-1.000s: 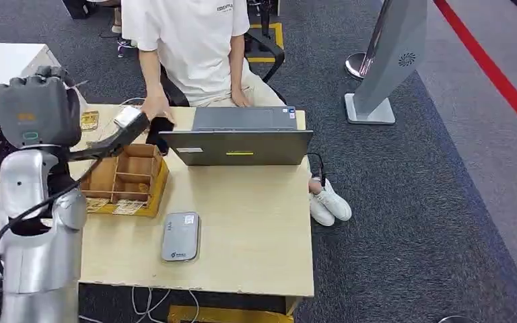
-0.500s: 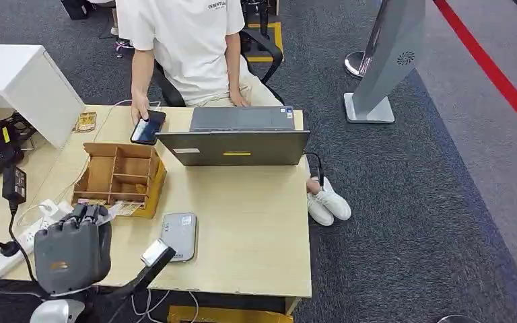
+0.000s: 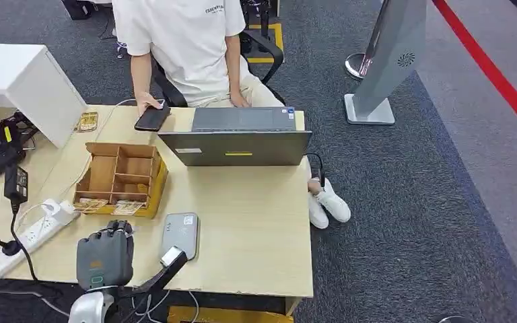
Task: Pass the card to the sensor for recognition and then transmit it.
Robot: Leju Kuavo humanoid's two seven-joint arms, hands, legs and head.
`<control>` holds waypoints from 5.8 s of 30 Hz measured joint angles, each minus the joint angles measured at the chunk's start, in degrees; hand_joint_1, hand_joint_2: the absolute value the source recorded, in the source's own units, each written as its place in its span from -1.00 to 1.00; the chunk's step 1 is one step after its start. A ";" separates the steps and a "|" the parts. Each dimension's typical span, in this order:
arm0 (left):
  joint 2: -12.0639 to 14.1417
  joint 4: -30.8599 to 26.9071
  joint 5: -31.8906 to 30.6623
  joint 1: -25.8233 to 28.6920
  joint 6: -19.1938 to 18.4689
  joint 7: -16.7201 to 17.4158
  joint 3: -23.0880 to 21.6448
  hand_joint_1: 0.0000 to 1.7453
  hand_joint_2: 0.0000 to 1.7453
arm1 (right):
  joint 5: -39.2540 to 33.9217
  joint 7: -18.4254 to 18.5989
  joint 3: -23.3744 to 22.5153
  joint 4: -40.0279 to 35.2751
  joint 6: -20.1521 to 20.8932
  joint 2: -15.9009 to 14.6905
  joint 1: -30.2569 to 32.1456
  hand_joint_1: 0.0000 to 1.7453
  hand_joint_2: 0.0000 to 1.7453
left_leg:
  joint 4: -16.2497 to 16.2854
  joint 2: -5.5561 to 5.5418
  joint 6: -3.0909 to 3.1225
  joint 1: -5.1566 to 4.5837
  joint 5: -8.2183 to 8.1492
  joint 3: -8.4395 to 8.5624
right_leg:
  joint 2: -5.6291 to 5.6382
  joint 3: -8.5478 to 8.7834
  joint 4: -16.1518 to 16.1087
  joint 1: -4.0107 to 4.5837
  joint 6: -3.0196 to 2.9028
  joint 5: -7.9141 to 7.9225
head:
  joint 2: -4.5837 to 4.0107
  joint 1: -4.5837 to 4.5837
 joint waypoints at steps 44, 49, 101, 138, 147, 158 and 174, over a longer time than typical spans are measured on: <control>0.10 25.91 -0.02 -13.98 0.88 8.93 -21.14 1.00 1.00 | -4.17 1.38 1.95 -2.23 0.00 -4.09 0.93 -1.00 -1.00 | 0.02 -0.01 0.01 0.00 0.00 -0.03 | 0.00 -0.02 0.01 0.00 0.01 0.01 | 0.00 0.00; 3.03 14.54 -0.02 -14.41 -2.69 10.66 -20.63 1.00 1.00 | -4.17 1.38 1.95 -2.27 0.00 -4.46 0.97 -1.00 -1.00 | 0.01 0.00 0.01 0.02 0.00 -0.03 | 0.00 -0.02 0.02 0.02 0.01 0.01 | 0.00 -0.02; 0.07 20.01 -0.02 -12.84 -17.95 8.44 -19.50 1.00 1.00 | -6.99 1.99 1.95 -2.89 0.02 -5.29 0.75 -1.00 -1.00 | 0.01 -0.02 0.01 0.01 0.00 0.02 | -0.04 0.05 0.02 0.01 0.01 0.01 | 0.00 -0.02; 17.00 11.99 -0.02 -53.23 -18.34 20.94 -18.88 -1.00 1.00 | -2.12 3.08 1.95 -3.85 0.00 -5.31 -0.75 -1.00 -1.00 | 0.06 -0.01 -0.07 0.00 0.13 -0.01 | 0.02 -0.01 0.11 0.00 0.01 0.04 | 0.00 0.04; 15.26 10.44 -0.04 -53.44 -17.77 18.99 -21.00 -1.00 1.00 | -4.18 3.52 1.95 -3.85 0.02 -5.40 -0.99 -1.00 -1.00 | 0.06 -0.01 -0.07 0.01 0.13 -0.01 | 0.02 0.00 0.12 0.00 0.01 0.05 | 0.00 0.07; 13.49 0.09 -0.04 -47.26 -16.48 14.76 -21.20 -1.00 1.00 | -6.32 2.93 1.95 -3.82 0.00 -5.97 -0.38 -1.00 -1.00 | 0.05 -0.02 -0.06 0.00 0.12 -0.04 | 0.00 0.02 0.11 0.00 0.02 0.03 | 0.00 0.09; 26.42 -20.18 -0.02 -1.24 -12.78 9.25 -21.31 -1.00 1.00 | -11.67 1.81 -0.35 -2.56 0.00 -6.23 1.32 -1.00 -1.00 | -0.08 0.37 -0.11 0.01 -0.15 0.02 | 0.37 -0.10 0.08 0.01 -0.05 -0.14 | 0.00 0.02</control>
